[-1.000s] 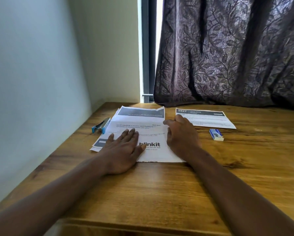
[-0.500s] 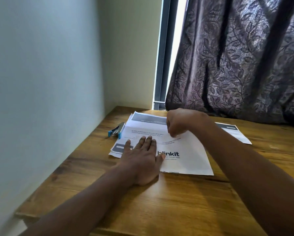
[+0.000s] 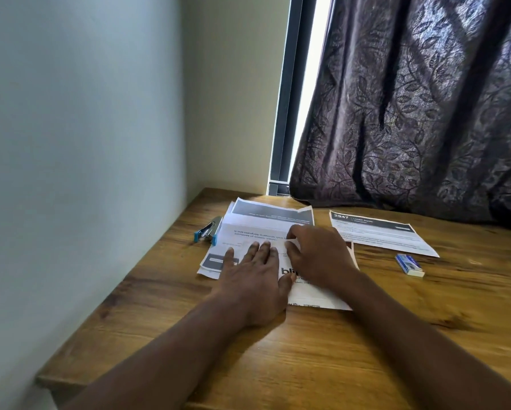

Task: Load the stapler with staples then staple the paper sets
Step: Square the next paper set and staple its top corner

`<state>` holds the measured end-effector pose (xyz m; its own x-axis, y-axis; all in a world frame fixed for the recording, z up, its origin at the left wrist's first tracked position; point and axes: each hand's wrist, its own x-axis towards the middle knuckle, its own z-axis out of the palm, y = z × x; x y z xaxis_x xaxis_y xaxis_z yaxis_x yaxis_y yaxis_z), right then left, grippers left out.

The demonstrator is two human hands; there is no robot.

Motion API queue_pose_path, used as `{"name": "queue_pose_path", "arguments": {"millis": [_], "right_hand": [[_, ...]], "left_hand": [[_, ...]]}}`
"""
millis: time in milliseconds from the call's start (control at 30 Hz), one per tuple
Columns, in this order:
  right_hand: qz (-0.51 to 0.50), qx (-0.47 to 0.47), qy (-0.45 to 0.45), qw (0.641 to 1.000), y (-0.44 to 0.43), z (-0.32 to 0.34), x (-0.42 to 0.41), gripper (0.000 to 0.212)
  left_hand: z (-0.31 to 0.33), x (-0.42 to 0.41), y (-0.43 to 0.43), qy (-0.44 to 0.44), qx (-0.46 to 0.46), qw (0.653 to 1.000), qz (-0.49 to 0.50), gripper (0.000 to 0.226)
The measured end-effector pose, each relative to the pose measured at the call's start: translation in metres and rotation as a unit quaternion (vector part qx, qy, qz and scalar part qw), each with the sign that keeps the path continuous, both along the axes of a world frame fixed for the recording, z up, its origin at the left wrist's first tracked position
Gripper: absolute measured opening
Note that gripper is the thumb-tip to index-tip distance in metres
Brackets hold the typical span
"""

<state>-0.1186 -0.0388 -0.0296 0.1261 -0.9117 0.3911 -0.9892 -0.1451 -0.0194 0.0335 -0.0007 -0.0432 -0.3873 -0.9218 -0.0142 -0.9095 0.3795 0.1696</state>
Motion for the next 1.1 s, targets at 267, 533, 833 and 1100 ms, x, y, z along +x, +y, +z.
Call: {"name": "queue_pose_path", "arguments": {"millis": [267, 533, 833, 1100], "right_hand": [[0.028, -0.071, -0.040, 0.996, 0.000, -0.015, -0.006, 0.024], [0.056, -0.056, -0.046, 0.996, -0.003, -0.013, -0.007, 0.028], [0.095, -0.048, -0.093, 0.990, -0.010, -0.014, -0.006, 0.015], [0.103, -0.044, -0.095, 0.989, -0.010, -0.013, -0.004, 0.024]], "left_hand": [[0.020, 0.032, -0.012, 0.264, -0.194, 0.936, 0.130, 0.059], [0.037, 0.078, -0.084, 0.089, -0.066, 0.962, 0.249, 0.051], [0.029, 0.087, -0.102, 0.531, -0.022, 0.825, 0.193, 0.026], [0.034, 0.065, -0.100, 0.743, 0.177, 0.637, 0.100, 0.022]]}}
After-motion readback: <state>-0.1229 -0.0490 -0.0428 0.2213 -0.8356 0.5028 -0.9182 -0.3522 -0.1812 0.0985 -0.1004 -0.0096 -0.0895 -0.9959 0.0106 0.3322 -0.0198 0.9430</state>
